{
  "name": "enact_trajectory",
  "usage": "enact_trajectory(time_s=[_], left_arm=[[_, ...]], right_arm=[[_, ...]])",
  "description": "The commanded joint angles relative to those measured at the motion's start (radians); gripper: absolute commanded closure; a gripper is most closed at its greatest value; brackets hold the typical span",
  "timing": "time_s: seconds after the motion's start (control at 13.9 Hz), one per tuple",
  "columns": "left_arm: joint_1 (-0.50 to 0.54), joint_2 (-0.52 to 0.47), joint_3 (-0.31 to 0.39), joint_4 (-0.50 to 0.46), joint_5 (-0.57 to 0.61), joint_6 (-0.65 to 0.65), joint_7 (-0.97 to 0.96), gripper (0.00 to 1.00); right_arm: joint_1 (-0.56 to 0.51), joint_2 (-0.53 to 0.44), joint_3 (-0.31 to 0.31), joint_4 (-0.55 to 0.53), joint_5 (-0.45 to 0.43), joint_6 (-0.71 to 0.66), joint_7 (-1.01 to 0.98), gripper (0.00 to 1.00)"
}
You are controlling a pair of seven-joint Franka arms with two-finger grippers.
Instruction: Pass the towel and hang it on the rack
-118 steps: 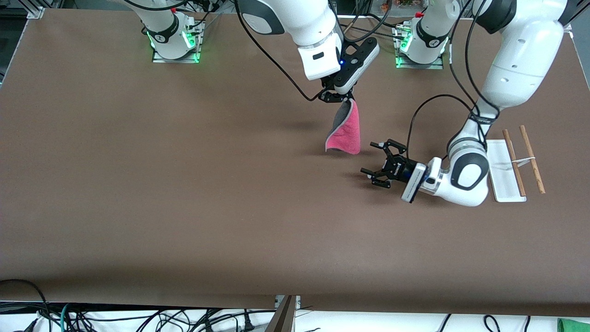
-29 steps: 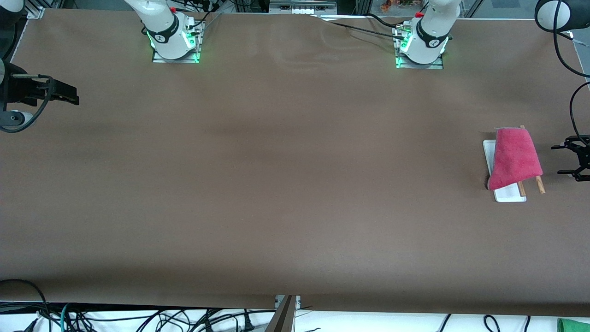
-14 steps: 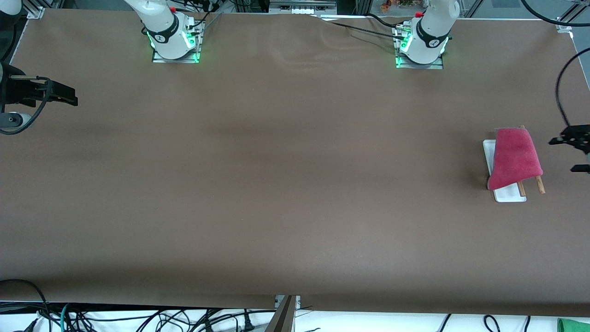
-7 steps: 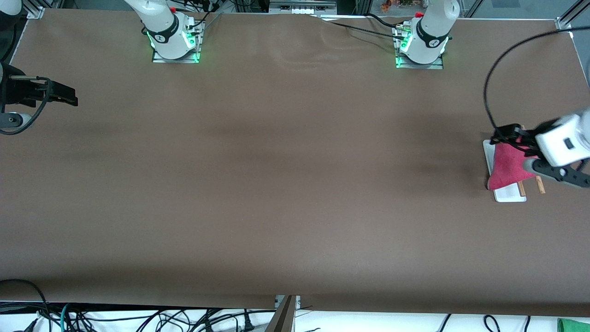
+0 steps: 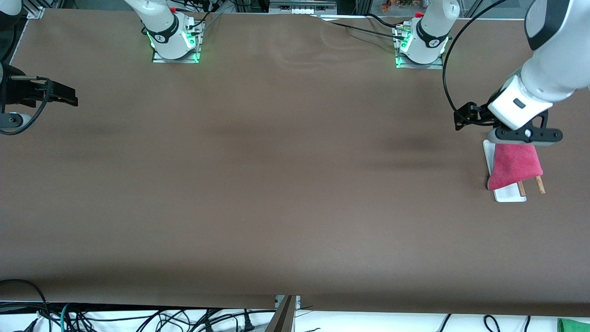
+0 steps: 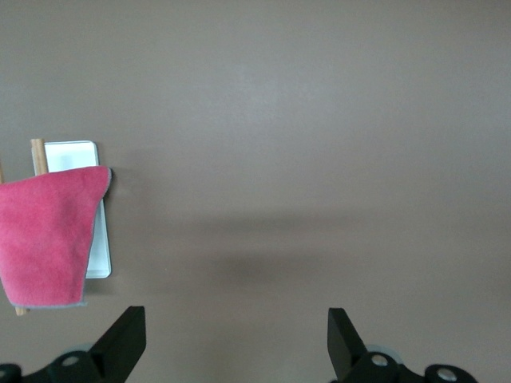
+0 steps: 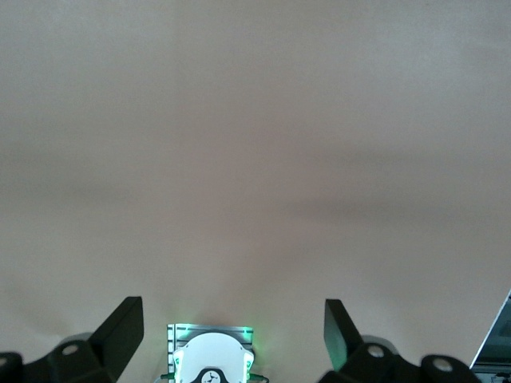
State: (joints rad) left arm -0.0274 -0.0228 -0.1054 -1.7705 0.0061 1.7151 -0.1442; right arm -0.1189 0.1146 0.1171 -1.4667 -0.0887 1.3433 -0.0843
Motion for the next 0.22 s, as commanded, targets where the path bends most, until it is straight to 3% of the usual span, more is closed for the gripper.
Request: enact_trajectory(time_s=[0.0, 0.14], left_arm=[[0.007, -0.052, 0.003, -0.053, 0.015, 0.035, -0.032, 0.0], [0.009, -0.054, 0.003, -0.053, 0.015, 0.034, -0.032, 0.0]], right_arm=[[-0.005, 0.008, 0.004, 0.02, 0.003, -0.007, -0.014, 0.0], [-0.007, 0.008, 0.004, 0.02, 0.001, -0.007, -0.014, 0.0]])
